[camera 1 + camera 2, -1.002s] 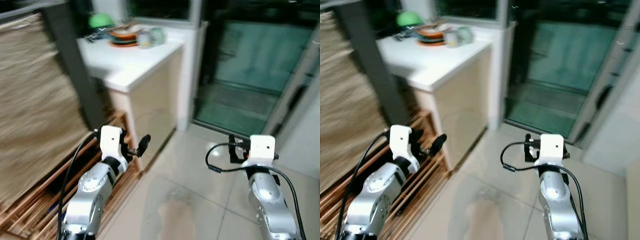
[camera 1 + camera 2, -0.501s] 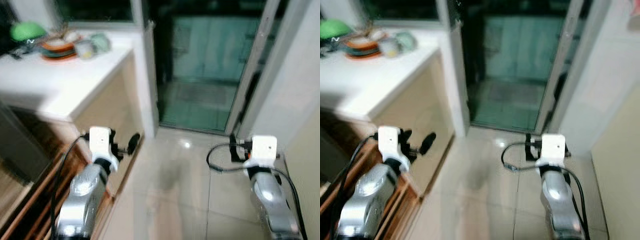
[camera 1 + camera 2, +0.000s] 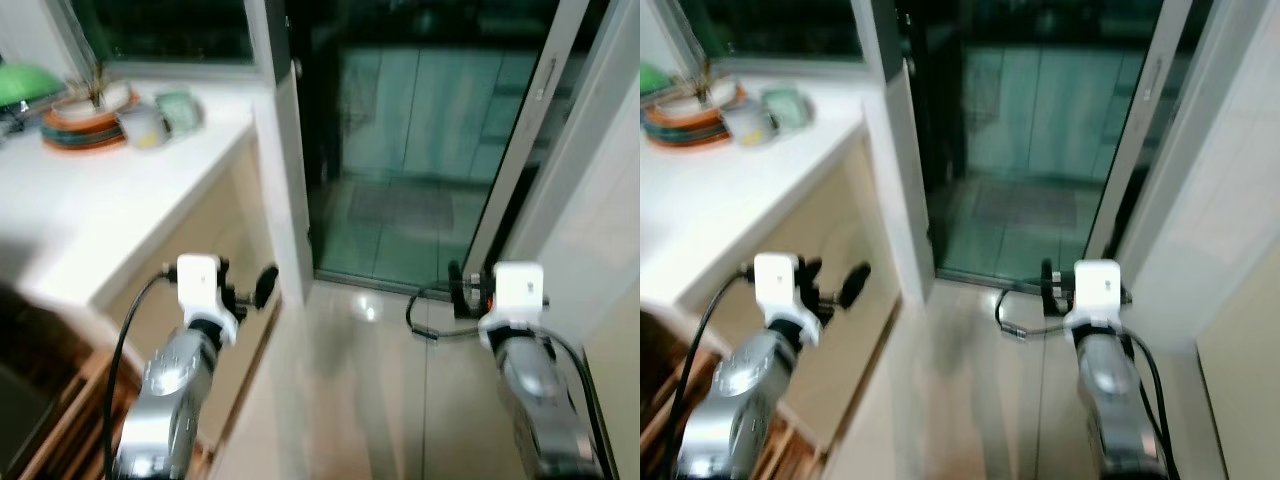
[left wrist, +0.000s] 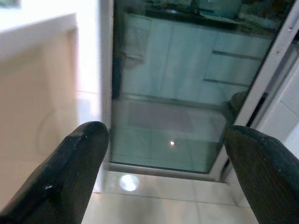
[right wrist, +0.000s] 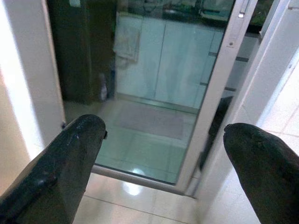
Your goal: Restocking fridge
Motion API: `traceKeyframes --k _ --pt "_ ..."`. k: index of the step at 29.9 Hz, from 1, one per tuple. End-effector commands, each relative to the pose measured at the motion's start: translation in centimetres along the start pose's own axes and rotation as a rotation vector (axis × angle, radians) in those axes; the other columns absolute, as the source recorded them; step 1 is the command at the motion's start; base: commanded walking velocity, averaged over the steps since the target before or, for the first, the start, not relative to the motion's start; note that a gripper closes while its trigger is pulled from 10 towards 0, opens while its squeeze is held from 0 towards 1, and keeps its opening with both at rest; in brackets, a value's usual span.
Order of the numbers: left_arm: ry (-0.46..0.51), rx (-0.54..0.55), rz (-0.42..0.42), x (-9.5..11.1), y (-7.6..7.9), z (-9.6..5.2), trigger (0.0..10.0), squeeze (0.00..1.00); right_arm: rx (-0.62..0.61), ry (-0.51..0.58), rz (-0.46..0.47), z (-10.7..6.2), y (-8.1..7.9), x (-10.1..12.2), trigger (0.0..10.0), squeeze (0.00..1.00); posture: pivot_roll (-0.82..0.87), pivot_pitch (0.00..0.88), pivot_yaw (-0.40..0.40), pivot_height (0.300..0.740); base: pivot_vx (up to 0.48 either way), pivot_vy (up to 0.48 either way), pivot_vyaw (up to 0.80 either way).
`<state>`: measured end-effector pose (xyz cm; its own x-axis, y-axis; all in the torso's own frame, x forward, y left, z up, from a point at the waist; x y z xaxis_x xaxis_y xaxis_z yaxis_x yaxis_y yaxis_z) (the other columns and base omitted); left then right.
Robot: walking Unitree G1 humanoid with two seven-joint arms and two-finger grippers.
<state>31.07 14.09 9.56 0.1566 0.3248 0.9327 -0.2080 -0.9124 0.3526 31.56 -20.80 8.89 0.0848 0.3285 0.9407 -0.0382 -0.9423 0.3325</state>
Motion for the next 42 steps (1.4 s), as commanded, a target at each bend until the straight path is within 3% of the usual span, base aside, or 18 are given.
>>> traceKeyframes --k 1,12,22,42 --pt "-0.016 -0.014 0.008 -0.2 0.5 0.0 10.0 0.0 0.019 -0.01 -0.007 0.0 -0.2 -0.1 10.0 0.0 -0.19 0.0 0.062 0.74 0.469 0.0 0.0" --pt "-0.047 0.027 -0.025 -1.3 -0.5 -0.7 10.0 0.0 0.034 -0.024 -0.008 -0.3 -0.3 -0.2 10.0 0.0 -0.2 0.0 0.051 0.74 0.434 0.0 0.0" --pt "-0.075 0.034 -0.031 -2.4 0.0 -1.5 10.0 0.0 0.068 -0.03 -0.038 0.4 0.2 0.1 10.0 0.0 -0.19 0.0 -0.002 0.74 0.0 0.0 0.0" --pt "-0.026 0.023 0.018 -1.0 0.2 -1.2 10.0 0.0 0.027 -0.075 0.018 0.1 0.2 -1.0 10.0 0.0 -0.2 0.0 0.01 0.74 0.149 -0.144 0.15"
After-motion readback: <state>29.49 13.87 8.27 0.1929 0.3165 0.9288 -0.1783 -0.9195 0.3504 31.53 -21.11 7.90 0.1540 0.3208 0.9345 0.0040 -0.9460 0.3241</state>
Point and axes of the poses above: a point about 5 cm out from each wrist's last joint towards the gripper, its own z axis pointing out of the wrist towards the gripper, its own x axis along the axis of the wrist's last joint, y = z × x, the point moved 4 cm from there along z, pointing out of the wrist towards the gripper, and after that the axes turned 10 degrees about -z, right-handed, at the moved point
